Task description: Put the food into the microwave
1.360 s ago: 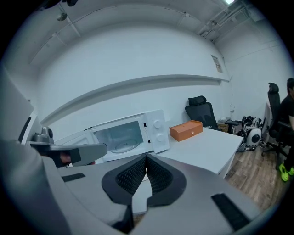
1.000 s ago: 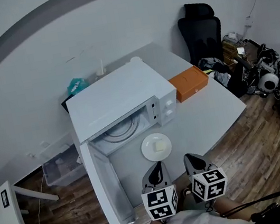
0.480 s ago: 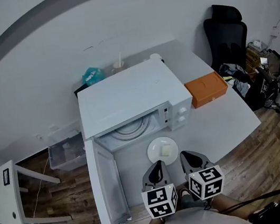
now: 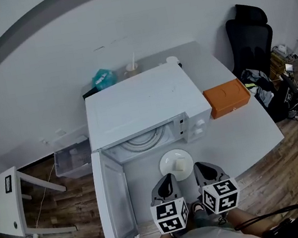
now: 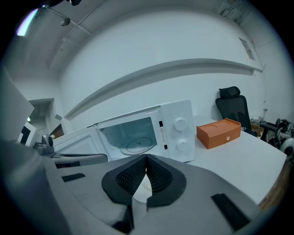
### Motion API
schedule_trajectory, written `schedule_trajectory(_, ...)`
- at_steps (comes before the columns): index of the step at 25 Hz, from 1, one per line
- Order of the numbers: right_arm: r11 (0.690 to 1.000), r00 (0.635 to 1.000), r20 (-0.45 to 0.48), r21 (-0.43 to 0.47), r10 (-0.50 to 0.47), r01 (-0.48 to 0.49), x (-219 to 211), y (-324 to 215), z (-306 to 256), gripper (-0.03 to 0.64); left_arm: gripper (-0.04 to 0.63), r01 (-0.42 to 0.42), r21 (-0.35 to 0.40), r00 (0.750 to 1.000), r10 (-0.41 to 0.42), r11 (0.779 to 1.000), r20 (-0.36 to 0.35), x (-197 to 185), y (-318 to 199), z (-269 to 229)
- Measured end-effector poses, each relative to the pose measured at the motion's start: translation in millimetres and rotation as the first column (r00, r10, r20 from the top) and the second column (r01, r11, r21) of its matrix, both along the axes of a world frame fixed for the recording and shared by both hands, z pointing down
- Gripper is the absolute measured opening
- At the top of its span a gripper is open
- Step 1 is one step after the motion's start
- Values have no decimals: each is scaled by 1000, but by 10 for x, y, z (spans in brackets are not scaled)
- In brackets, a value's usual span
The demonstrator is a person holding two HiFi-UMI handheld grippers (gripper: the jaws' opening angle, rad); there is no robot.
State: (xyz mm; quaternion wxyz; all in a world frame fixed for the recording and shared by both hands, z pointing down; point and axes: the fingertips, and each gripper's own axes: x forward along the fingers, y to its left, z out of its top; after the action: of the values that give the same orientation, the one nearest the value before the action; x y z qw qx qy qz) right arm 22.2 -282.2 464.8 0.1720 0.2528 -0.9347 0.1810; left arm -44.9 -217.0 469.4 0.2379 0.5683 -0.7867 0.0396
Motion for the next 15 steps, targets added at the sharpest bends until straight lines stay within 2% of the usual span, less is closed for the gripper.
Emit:
schedule_trajectory(5,1000,1000,-4,-18,-13,13,-85,-82,130,19,5,-25,17,999,26,1000,-31,-55,-65,61)
schedule_trajectory(8,999,1000,-8,-37,-28,27,-135,-103,248,21,61,-18,16,998,19,1000,-63,-99,-80,153)
schedule_trajectory(15,997,999,-34,-75,-31,28,-221,-202,574,43,80,12,-44,995,-16,999,-98,-200,-124,508)
